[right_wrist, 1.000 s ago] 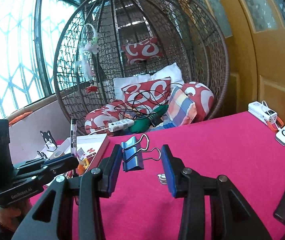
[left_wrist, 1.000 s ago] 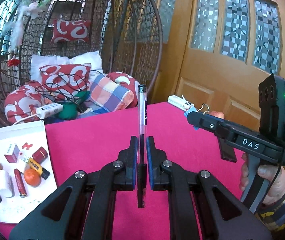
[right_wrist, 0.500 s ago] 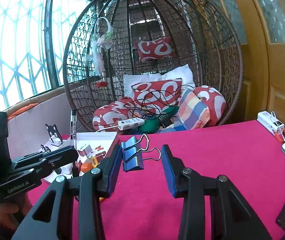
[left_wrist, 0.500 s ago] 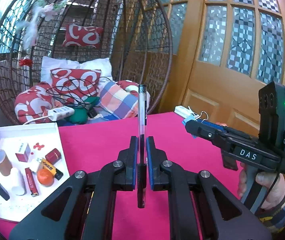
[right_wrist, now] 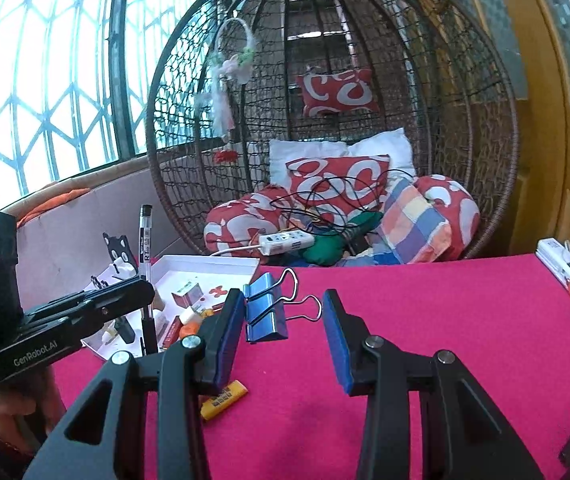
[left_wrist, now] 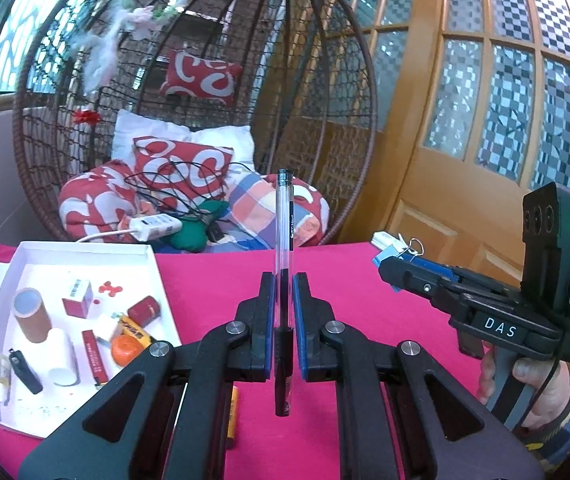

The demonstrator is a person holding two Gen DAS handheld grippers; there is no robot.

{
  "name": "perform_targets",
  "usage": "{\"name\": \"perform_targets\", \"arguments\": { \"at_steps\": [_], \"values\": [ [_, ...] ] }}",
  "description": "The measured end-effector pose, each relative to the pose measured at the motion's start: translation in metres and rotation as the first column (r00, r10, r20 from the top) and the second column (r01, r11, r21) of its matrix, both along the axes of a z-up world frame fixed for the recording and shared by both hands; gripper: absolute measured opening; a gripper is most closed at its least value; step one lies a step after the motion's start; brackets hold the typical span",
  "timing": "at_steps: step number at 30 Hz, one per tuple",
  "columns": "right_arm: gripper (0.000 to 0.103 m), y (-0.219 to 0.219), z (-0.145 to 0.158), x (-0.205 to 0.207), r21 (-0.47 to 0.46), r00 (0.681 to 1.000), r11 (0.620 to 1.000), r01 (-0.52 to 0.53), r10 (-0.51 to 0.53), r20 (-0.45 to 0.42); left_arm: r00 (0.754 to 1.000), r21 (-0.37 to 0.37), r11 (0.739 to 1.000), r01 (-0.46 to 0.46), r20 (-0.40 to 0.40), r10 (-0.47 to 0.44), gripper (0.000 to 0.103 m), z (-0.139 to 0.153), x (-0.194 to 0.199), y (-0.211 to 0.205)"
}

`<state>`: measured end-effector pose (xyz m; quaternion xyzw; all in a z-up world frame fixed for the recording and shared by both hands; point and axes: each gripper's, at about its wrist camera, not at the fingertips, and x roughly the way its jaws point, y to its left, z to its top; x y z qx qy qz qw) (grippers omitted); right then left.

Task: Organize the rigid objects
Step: 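Carry the pen and binder clip over the white tray with both tools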

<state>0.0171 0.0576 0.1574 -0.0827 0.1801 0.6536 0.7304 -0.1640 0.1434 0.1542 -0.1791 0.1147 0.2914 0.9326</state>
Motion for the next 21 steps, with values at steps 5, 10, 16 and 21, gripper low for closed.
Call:
{"name": "perform_targets", "arguments": {
  "at_steps": [5, 10, 16, 21],
  "values": [
    [0.04, 0.02, 0.001, -0.015, -0.018, 0.999, 0.999, -0.045, 0.045, 0.014, 0.999, -0.009, 0.999, -0.04, 0.024, 0.041, 0.008, -0.001, -0.02, 0.012],
    [0.04, 0.043, 0.004, -0.028, -0.022, 0.996, 0.996, -0.092, 0.092, 0.013, 0.994, -0.003, 0.995, -0.105, 0.035, 0.105, 0.008, 0.004, -0.046, 0.027],
    [0.04, 0.078, 0.006, -0.046, -0.053, 0.989, 0.987, -0.15, 0.15, 0.003, 0.983, 0.02, 0.983, -0.181, 0.033, 0.18, 0.008, 0.016, -0.078, 0.055],
    [0.04, 0.109, -0.001, -0.063, -0.09, 0.983, 0.979, -0.181, 0.182, 0.005, 0.971, -0.025, 0.971, -0.238, 0.025, 0.239, 0.008, 0.019, -0.106, 0.105]
  ]
}}
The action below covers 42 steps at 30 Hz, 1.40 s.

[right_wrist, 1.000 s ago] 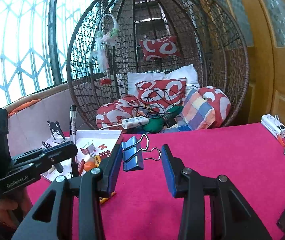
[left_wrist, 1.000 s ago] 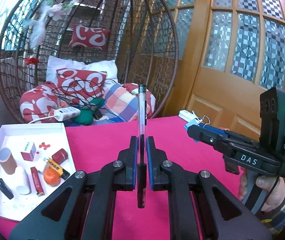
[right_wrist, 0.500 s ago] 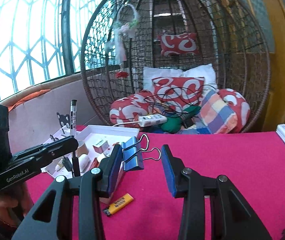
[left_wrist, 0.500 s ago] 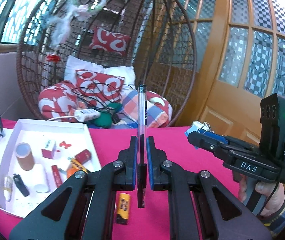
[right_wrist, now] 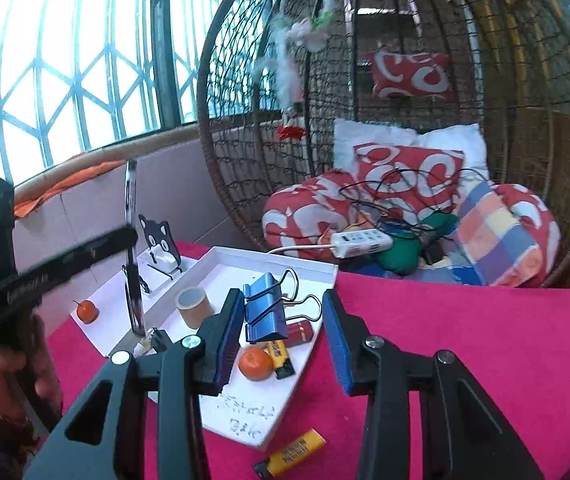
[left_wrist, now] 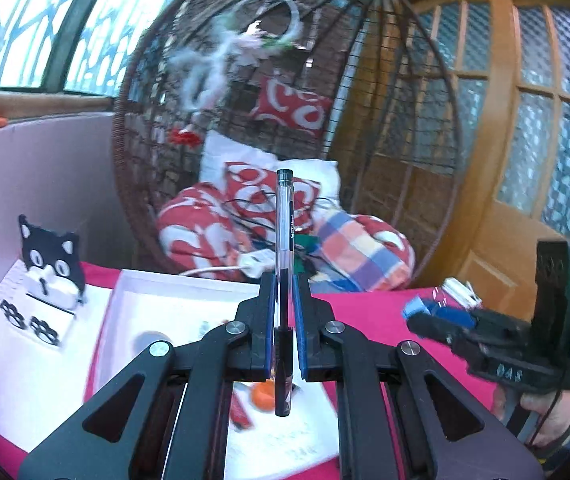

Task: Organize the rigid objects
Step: 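Carry the pen and binder clip over the white tray with both tools, then open both tools to release the pen and binder clip into the tray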

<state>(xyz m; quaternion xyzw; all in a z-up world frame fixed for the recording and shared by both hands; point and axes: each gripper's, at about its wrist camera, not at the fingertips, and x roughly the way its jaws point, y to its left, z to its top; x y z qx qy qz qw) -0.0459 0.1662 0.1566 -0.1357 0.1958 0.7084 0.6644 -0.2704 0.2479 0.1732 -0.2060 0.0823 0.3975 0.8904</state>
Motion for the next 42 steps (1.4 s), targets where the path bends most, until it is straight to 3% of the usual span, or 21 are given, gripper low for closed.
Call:
{"name": "perform_targets", "arguments": {
  "at_steps": [9, 13, 19, 21, 22, 23, 24, 25, 29, 35, 38, 42],
  "values": [
    [0.04, 0.054, -0.057, -0.029, -0.136, 0.999, 0.99, -0.034, 0.033, -0.014, 0.997, -0.106, 0.994, -0.029, -0.075, 0.021, 0.008, -0.028, 0.011, 0.072],
    [0.04, 0.066, -0.086, -0.04, -0.201, 0.999, 0.979, -0.039, 0.039, -0.004, 0.991, -0.136, 0.989, -0.056, -0.128, 0.038, 0.008, -0.048, 0.026, 0.084],
    [0.041, 0.064, -0.098, -0.054, -0.21, 0.998, 0.977, -0.041, 0.048, 0.032, 0.982, -0.193, 0.971, -0.143, -0.152, 0.114, 0.008, -0.07, 0.022, 0.095],
    [0.044, 0.062, -0.099, -0.056, -0.202, 0.998, 0.979, -0.032, 0.042, 0.044, 0.978, -0.212, 0.962, -0.172, -0.157, 0.14, 0.015, -0.075, 0.019, 0.097],
    [0.063, 0.063, -0.1, -0.056, -0.199, 0.998, 0.98, -0.026, 0.037, 0.051, 0.976, -0.219, 0.958, -0.184, -0.157, 0.151, 0.031, -0.077, 0.017, 0.097],
    [0.079, 0.063, -0.1, -0.055, -0.192, 0.998, 0.981, -0.021, 0.032, 0.057, 0.975, -0.219, 0.956, -0.195, -0.152, 0.164, 0.065, -0.078, 0.015, 0.097],
    [0.103, 0.059, -0.099, -0.054, -0.171, 0.998, 0.985, -0.015, 0.025, 0.061, 0.973, -0.213, 0.955, -0.207, -0.15, 0.178, 0.084, -0.078, 0.013, 0.096],
    [0.103, 0.058, -0.097, -0.052, -0.155, 0.998, 0.988, -0.014, 0.024, 0.06, 0.968, -0.197, 0.953, -0.228, -0.152, 0.201, 0.103, -0.077, 0.011, 0.092],
    [0.103, 0.045, -0.081, -0.03, -0.113, 1.0, 0.994, 0.013, -0.01, 0.028, 0.957, -0.149, 0.952, -0.267, -0.154, 0.244, 0.103, -0.062, 0.005, 0.079],
    [0.103, -0.002, -0.049, 0.045, -0.03, 0.982, 0.983, 0.182, -0.184, -0.042, 0.973, -0.056, 0.972, -0.228, -0.034, 0.227, 0.103, -0.027, -0.006, 0.036],
    [0.103, -0.021, -0.058, 0.064, -0.075, 0.975, 0.973, 0.218, -0.221, -0.037, 0.983, -0.032, 0.982, -0.186, 0.003, 0.186, 0.103, -0.021, -0.005, 0.014],
    [0.103, -0.039, -0.088, 0.058, -0.163, 0.986, 0.972, 0.169, -0.166, 0.033, 0.994, -0.03, 0.994, -0.107, 0.012, 0.107, 0.103, -0.03, 0.004, -0.014]
  ]
}}
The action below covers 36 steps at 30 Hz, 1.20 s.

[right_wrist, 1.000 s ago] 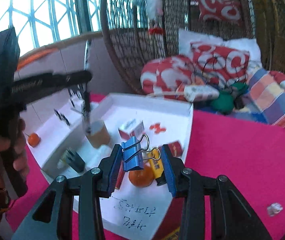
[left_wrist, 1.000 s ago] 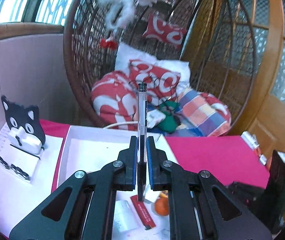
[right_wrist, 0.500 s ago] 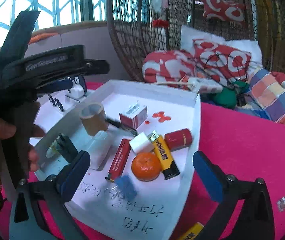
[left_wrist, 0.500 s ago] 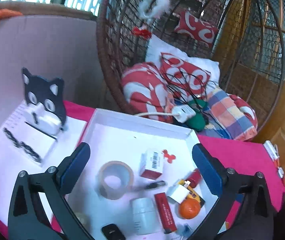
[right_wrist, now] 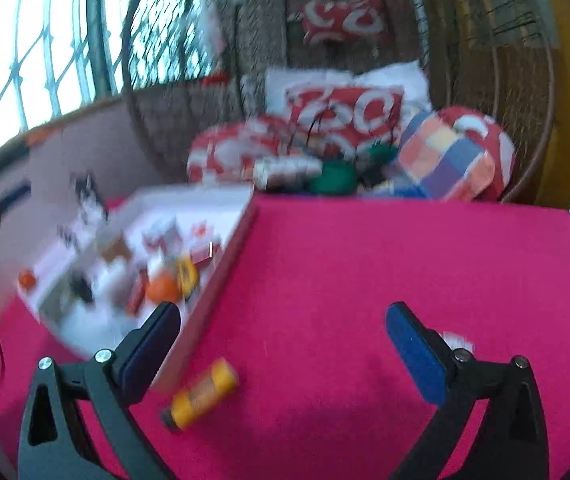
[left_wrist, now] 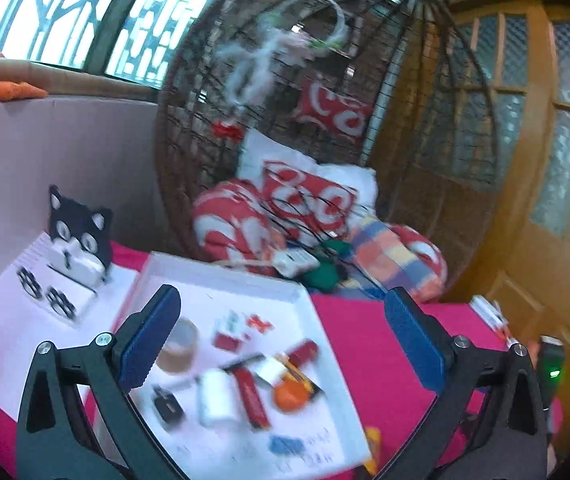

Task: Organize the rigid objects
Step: 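Open both tools to release the pen and binder clip into the tray, then move the right tool to the yellow lighter and grasp it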

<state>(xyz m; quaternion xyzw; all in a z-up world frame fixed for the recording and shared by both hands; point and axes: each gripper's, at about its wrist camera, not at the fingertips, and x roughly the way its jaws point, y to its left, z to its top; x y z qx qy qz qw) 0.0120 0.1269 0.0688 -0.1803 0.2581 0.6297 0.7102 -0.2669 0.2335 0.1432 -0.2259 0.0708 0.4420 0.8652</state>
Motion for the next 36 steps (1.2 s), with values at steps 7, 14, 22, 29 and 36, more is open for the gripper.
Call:
{"name": "perform_targets", "arguments": {
  "at_steps": [7, 14, 22, 29, 36],
  "values": [
    [0.103, -0.027, -0.021, 0.038, -0.052, 0.998, 0.997, 0.056, -0.057, -0.016, 0.968, -0.038, 0.978, 0.204, -0.141, -0.207, 0.103, -0.033, 0.029, -0.043],
    [0.103, -0.014, -0.022, -0.018, -0.067, 0.967, 0.967, -0.246, 0.249, 0.056, 0.974, -0.11, 0.976, 0.187, -0.11, -0.199, 0.103, -0.051, 0.018, -0.045],
    [0.103, 0.039, -0.043, -0.06, -0.201, 0.831, 0.823, -0.53, 0.552, 0.067, 0.99, -0.131, 0.985, 0.109, -0.078, -0.12, 0.103, -0.052, -0.006, -0.04],
    [0.103, 0.052, -0.063, -0.076, -0.29, 0.783, 0.766, -0.574, 0.617, 0.08, 0.986, -0.144, 0.981, 0.126, -0.092, -0.14, 0.103, -0.055, 0.005, -0.038],
    [0.103, 0.053, -0.068, -0.076, -0.294, 0.78, 0.76, -0.58, 0.622, 0.068, 0.978, -0.141, 0.977, 0.161, -0.11, -0.177, 0.103, -0.053, 0.023, -0.04]
  ]
}}
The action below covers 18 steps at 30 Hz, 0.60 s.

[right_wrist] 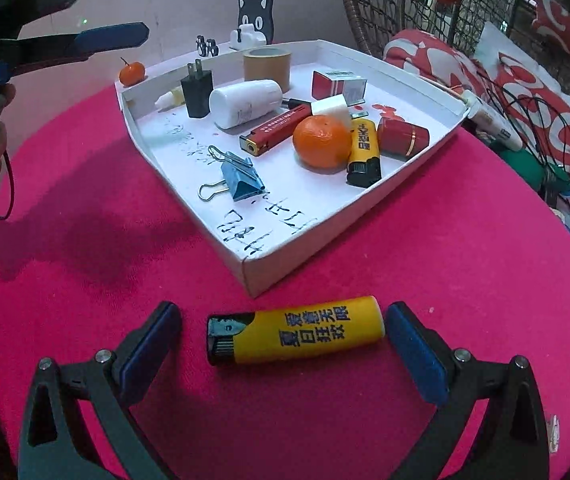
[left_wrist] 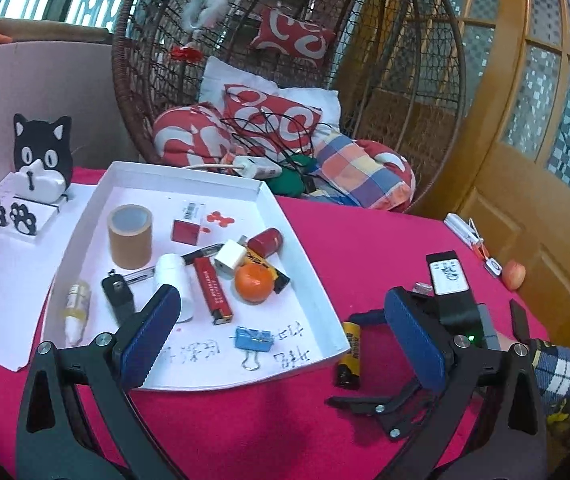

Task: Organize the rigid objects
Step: 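Move the right tool to the yellow lighter and grasp it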

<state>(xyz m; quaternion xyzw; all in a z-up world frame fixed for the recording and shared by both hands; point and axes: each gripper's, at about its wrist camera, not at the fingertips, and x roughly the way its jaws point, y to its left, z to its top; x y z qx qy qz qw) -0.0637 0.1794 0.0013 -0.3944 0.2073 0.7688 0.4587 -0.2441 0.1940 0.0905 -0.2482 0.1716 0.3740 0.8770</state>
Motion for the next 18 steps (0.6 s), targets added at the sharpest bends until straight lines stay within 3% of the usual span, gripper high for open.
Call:
{"name": "perform_targets", "arguments": {
  "at_steps": [3, 6, 12, 18],
  "values": [
    [0.1, -0.001, 0.001, 0.001, -0.001, 1.0, 1.0, -0.003, 0.003, -0.004, 1.0, -0.006, 1.0, 0.006, -0.013, -0.006, 0.103, -0.002, 0.005, 0.0],
    [0.082, -0.007, 0.004, 0.005, 0.008, 1.0, 1.0, -0.004, 0.004, -0.006, 1.0, -0.01, 1.0, 0.012, -0.023, -0.012, 0.103, -0.003, 0.008, -0.001],
    [0.081, -0.029, 0.005, 0.016, 0.013, 0.999, 1.0, 0.021, -0.022, 0.037, 0.999, -0.019, 0.999, 0.031, -0.035, -0.031, 0.103, -0.003, 0.02, -0.002],
    [0.082, -0.069, 0.005, 0.063, 0.03, 0.985, 0.985, 0.168, -0.169, 0.038, 0.983, -0.019, 0.987, 0.161, -0.091, -0.162, 0.103, -0.008, 0.065, -0.018]
  ]
}}
